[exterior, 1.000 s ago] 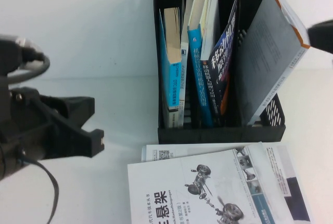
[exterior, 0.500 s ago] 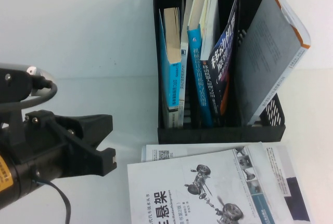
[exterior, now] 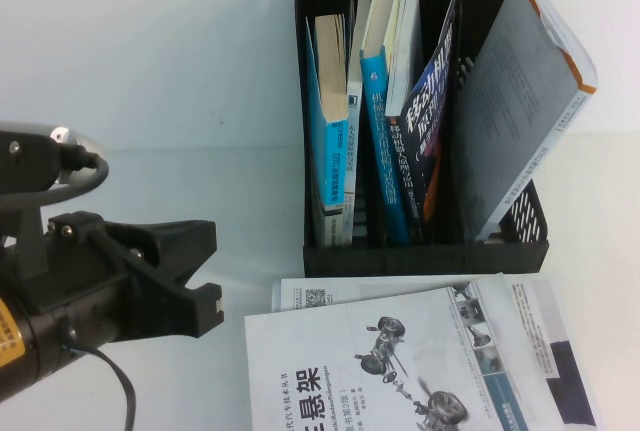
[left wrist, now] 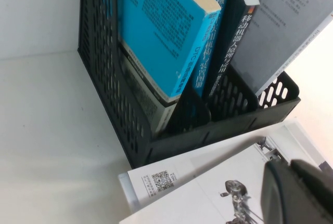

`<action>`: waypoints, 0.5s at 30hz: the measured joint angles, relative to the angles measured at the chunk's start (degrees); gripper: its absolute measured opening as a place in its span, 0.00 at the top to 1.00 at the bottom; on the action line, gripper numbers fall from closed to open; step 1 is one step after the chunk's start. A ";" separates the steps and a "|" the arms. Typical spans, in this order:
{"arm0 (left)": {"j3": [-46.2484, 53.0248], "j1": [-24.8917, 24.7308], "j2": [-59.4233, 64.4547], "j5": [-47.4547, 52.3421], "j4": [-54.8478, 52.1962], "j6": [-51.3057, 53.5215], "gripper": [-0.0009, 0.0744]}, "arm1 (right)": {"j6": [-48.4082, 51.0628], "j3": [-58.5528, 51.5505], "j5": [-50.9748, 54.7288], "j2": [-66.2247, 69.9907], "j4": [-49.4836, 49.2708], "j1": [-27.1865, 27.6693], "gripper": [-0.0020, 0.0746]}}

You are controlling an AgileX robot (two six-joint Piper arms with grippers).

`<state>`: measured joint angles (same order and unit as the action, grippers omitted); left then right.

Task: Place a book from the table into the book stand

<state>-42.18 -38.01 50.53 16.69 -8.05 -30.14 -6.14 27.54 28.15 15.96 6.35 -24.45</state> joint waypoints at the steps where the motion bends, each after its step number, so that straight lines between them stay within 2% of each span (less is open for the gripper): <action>1: 0.00 0.00 0.00 0.00 0.00 0.00 0.99 | 0.00 0.00 0.12 -0.09 0.00 0.00 0.98; 15: 0.10 0.00 -0.24 0.00 0.00 0.00 0.99 | 0.00 0.00 0.12 -0.09 0.00 0.00 0.98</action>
<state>-42.08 -38.01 50.29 16.69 -8.05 -30.14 -6.14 27.54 28.27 15.87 6.35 -24.45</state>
